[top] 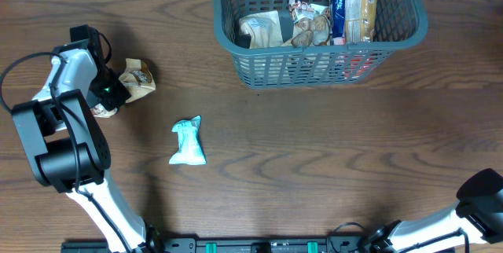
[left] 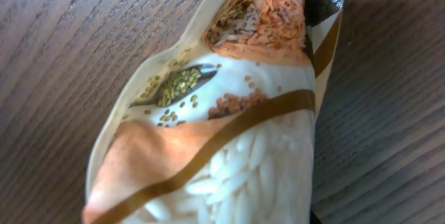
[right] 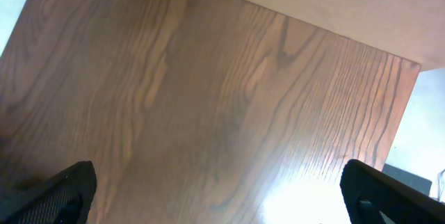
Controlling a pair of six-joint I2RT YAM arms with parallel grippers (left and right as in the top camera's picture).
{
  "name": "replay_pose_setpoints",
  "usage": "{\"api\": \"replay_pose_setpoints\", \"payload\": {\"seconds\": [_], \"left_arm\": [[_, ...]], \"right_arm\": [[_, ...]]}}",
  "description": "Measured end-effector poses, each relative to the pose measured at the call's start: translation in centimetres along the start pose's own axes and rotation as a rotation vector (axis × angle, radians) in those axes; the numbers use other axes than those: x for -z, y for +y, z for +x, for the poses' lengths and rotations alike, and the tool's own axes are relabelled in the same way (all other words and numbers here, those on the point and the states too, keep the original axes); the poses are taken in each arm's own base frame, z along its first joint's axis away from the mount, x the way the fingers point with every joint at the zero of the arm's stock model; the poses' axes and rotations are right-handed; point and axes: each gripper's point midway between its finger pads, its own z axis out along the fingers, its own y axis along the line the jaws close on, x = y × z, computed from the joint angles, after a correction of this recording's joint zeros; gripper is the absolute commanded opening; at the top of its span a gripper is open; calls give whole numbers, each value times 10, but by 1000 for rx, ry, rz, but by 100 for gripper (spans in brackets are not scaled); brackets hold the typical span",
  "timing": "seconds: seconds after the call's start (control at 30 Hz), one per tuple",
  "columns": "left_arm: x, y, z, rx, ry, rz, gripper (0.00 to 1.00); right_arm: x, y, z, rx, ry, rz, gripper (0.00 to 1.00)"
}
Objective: Pack container
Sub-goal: 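Grasp the crumpled mushroom bag with the left gripper, then lift the bag into the basket and release it with the left gripper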
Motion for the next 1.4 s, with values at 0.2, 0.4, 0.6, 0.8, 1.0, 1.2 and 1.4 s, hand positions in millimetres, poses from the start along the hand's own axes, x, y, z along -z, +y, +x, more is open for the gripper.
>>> {"api": "replay_pose_setpoints", "payload": {"seconds": [0.2,0.4,0.6,0.8,1.0,1.2,1.4], "left_arm": [[3,-23,28,-174,130,94,6],[8,-1,44,-400,133,62,6],[82,11,84,-712,99,268,6],[247,32,134,-955,153,769,5],[387,73,142,-998,222,1216,6],[446,101,156,-997,308,1422,6],[454,118,222,-1022,442,1524,6]], "right_arm": [[0,0,0,0,1,0,99],[0,0,0,0,1,1,99],[0,0,0,0,2,0,99],[0,0,0,0,2,0,99],[0,0,0,0,2,0,99],[0,0,0,0,2,0,99],[0,0,0,0,2,0,99]]}}
